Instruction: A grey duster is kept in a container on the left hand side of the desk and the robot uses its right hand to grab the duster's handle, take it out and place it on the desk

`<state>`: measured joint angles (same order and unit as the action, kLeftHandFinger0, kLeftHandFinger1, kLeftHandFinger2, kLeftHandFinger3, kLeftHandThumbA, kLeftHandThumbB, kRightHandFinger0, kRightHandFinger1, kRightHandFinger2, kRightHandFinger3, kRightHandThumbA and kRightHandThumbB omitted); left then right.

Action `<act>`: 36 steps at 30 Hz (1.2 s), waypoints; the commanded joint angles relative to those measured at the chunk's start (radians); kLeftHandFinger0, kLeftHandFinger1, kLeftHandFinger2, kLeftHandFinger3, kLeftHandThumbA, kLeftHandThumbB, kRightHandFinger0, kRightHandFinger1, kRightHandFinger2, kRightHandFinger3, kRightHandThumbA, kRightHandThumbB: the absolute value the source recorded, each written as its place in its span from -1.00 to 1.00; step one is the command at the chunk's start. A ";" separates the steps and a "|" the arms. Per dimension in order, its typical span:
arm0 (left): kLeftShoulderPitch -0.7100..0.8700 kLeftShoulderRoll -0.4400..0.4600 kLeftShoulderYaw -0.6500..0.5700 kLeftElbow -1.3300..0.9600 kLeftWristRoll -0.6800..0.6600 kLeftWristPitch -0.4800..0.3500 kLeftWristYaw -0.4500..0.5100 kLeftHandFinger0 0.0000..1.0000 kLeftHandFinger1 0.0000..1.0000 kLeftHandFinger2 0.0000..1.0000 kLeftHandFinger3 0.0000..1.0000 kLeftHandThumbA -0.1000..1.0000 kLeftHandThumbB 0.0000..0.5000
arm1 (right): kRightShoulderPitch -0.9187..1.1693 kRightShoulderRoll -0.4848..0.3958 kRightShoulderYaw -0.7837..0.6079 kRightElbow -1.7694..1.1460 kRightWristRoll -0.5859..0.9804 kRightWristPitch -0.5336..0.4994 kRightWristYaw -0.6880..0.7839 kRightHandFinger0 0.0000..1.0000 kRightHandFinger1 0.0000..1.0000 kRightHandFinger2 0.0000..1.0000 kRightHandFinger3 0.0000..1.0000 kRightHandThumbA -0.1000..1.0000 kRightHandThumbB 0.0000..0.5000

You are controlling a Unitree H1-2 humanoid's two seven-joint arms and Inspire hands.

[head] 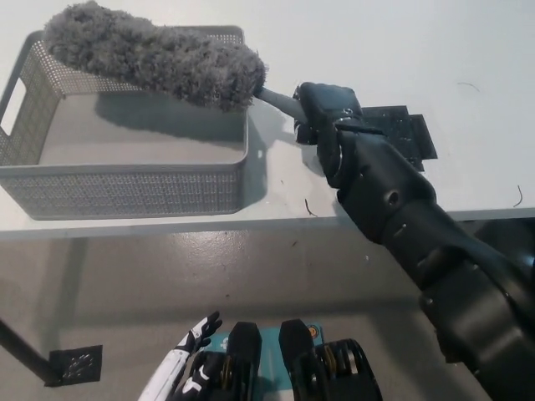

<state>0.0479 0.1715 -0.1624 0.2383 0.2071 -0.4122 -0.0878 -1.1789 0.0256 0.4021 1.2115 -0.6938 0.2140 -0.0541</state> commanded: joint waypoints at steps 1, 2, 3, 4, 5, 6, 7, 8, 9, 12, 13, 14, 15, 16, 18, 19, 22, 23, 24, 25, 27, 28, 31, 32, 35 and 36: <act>0.001 0.006 -0.005 -0.022 -0.004 -0.020 -0.009 1.00 1.00 1.00 1.00 0.85 -0.23 | -0.037 0.006 -0.203 -0.058 0.215 -0.186 -0.246 -1.00 -0.49 0.22 0.38 -0.99 -0.70; 0.001 0.006 -0.005 -0.022 -0.004 -0.020 -0.008 1.00 1.00 1.00 1.00 0.85 -0.23 | -0.038 0.009 -0.264 -0.082 0.264 -0.199 -0.242 -1.00 -0.46 0.29 0.50 -1.00 -0.65; 0.002 0.006 -0.003 -0.026 -0.002 -0.015 -0.007 1.00 1.00 1.00 1.00 0.86 -0.22 | -0.042 0.011 -0.327 -0.105 0.314 -0.230 -0.234 -1.00 -0.47 0.31 0.50 -1.00 -0.58; 0.002 0.006 -0.003 -0.026 -0.003 -0.015 -0.007 1.00 1.00 1.00 1.00 0.86 -0.25 | -0.045 0.012 -0.345 -0.119 0.322 -0.228 -0.234 -1.00 -0.51 0.26 0.50 -1.00 -0.54; 0.003 0.006 -0.003 -0.025 -0.005 -0.017 -0.008 1.00 1.00 1.00 1.00 0.85 -0.23 | -0.047 0.013 -0.387 -0.162 0.345 -0.239 -0.239 -1.00 -0.57 0.17 0.60 -1.00 -0.45; 0.003 0.007 -0.003 -0.025 -0.006 -0.017 -0.008 1.00 1.00 1.00 1.00 0.85 -0.23 | -0.047 0.014 -0.400 -0.173 0.350 -0.243 -0.240 -1.00 -0.57 0.17 0.60 -1.00 -0.45; 0.003 0.008 -0.004 -0.025 -0.005 -0.020 -0.009 1.00 1.00 1.00 1.00 0.84 -0.28 | -0.046 0.014 -0.437 -0.208 0.382 -0.280 -0.232 -1.00 -0.68 0.10 0.06 -1.00 -0.53; 0.003 0.009 -0.006 -0.025 -0.001 -0.023 -0.010 1.00 1.00 1.00 1.00 0.84 -0.30 | -0.045 0.017 -0.489 -0.260 0.432 -0.296 -0.210 -1.00 -0.63 0.24 0.17 -1.00 -0.56; 0.001 0.009 -0.007 -0.021 -0.001 -0.028 -0.010 1.00 1.00 1.00 1.00 0.84 -0.30 | -0.046 0.017 -0.518 -0.308 0.448 -0.292 -0.206 -1.00 -0.56 0.31 0.22 -1.00 -0.52; 0.004 0.008 -0.004 -0.020 -0.005 -0.024 -0.009 1.00 1.00 1.00 1.00 0.84 -0.26 | -0.047 0.031 -0.583 -0.412 0.490 -0.246 -0.193 -1.00 -0.77 -0.06 -0.06 -1.00 -0.49; 0.005 0.008 -0.004 -0.021 -0.006 -0.025 -0.009 1.00 1.00 1.00 1.00 0.84 -0.27 | -0.043 0.035 -0.603 -0.457 0.512 -0.243 -0.181 -1.00 -0.84 -0.15 -0.14 -1.00 -0.59; 0.006 0.009 -0.004 -0.020 -0.005 -0.028 -0.009 1.00 1.00 1.00 1.00 0.84 -0.31 | -0.037 0.043 -0.633 -0.494 0.559 -0.261 -0.151 -1.00 -0.83 -0.12 -0.07 -1.00 -0.66; 0.006 0.010 -0.006 -0.018 -0.004 -0.033 -0.009 1.00 1.00 1.00 1.00 0.83 -0.34 | -0.030 0.054 -0.669 -0.536 0.619 -0.280 -0.120 -1.00 -0.78 -0.06 0.02 -1.00 -0.66; 0.009 0.010 -0.007 -0.017 -0.002 -0.035 -0.009 1.00 1.00 1.00 1.00 0.83 -0.34 | -0.026 0.060 -0.691 -0.567 0.645 -0.275 -0.113 -1.00 -0.80 -0.09 0.02 -1.00 -0.65; 0.013 0.009 -0.010 -0.015 -0.004 -0.038 -0.011 1.00 1.00 1.00 1.00 0.82 -0.35 | -0.016 0.061 -0.721 -0.650 0.666 -0.221 -0.108 -1.00 -0.89 -0.15 -0.10 -1.00 -0.65; 0.015 0.009 -0.010 -0.014 -0.003 -0.041 -0.010 1.00 1.00 1.00 1.00 0.81 -0.37 | -0.013 0.059 -0.726 -0.680 0.663 -0.202 -0.110 -1.00 -0.91 -0.17 -0.16 -1.00 -0.63; 0.014 0.006 -0.008 -0.009 -0.001 -0.047 -0.004 1.00 1.00 1.00 1.00 0.79 -0.39 | -0.007 0.045 -0.728 -0.736 0.654 -0.187 -0.100 -1.00 -1.00 -0.24 -0.24 -1.00 -0.67; 0.017 0.003 -0.007 -0.009 -0.002 -0.050 -0.001 1.00 1.00 1.00 1.00 0.78 -0.40 | 0.001 0.036 -0.726 -0.764 0.655 -0.177 -0.087 -1.00 -1.00 -0.24 -0.24 -1.00 -0.73; 0.021 0.002 -0.006 -0.010 -0.003 -0.050 0.001 1.00 1.00 1.00 1.00 0.77 -0.39 | 0.013 0.025 -0.716 -0.789 0.640 -0.171 -0.081 -1.00 -1.00 -0.24 -0.27 -1.00 -0.74; 0.024 0.002 -0.005 -0.010 0.000 -0.054 0.005 1.00 1.00 1.00 1.00 0.77 -0.43 | 0.031 0.007 -0.695 -0.814 0.611 -0.175 -0.071 -1.00 -1.00 -0.24 -0.30 -1.00 -0.76; 0.028 0.004 -0.001 -0.014 0.002 -0.054 0.009 1.00 1.00 1.00 1.00 0.78 -0.43 | 0.064 -0.020 -0.665 -0.863 0.573 -0.150 -0.050 -1.00 -0.95 -0.20 -0.29 -1.00 -0.68; 0.030 0.005 0.001 -0.016 0.001 -0.053 0.010 1.00 1.00 1.00 1.00 0.78 -0.43 | 0.079 -0.030 -0.653 -0.889 0.563 -0.134 -0.039 -1.00 -0.89 -0.16 -0.28 -1.00 -0.67; 0.045 0.009 0.013 -0.021 -0.005 -0.056 0.018 1.00 1.00 1.00 1.00 0.79 -0.42 | 0.137 -0.090 -0.571 -0.930 0.442 -0.110 -0.020 -1.00 -0.96 -0.32 -0.51 -1.00 -0.51; 0.050 0.009 0.016 -0.022 -0.004 -0.056 0.021 1.00 1.00 1.00 1.00 0.79 -0.42 | 0.159 -0.109 -0.550 -0.943 0.424 -0.100 -0.010 -1.00 -0.95 -0.31 -0.52 -1.00 -0.47; 0.074 0.008 0.026 -0.030 0.002 -0.055 0.033 1.00 1.00 1.00 1.00 0.81 -0.38 | 0.252 -0.183 -0.478 -0.983 0.353 -0.044 0.009 -1.00 -0.76 -0.13 -0.37 -1.00 -0.34; 0.080 0.008 0.030 -0.032 0.000 -0.057 0.036 1.00 1.00 1.00 1.00 0.79 -0.38 | 0.271 -0.201 -0.459 -0.986 0.347 -0.028 0.014 -1.00 -0.73 -0.10 -0.39 -1.00 -0.36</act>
<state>0.0918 0.1716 -0.1544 0.2463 0.2072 -0.4218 -0.0842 -0.9677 -0.0820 -0.1405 0.3011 -0.2441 0.1116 -0.0964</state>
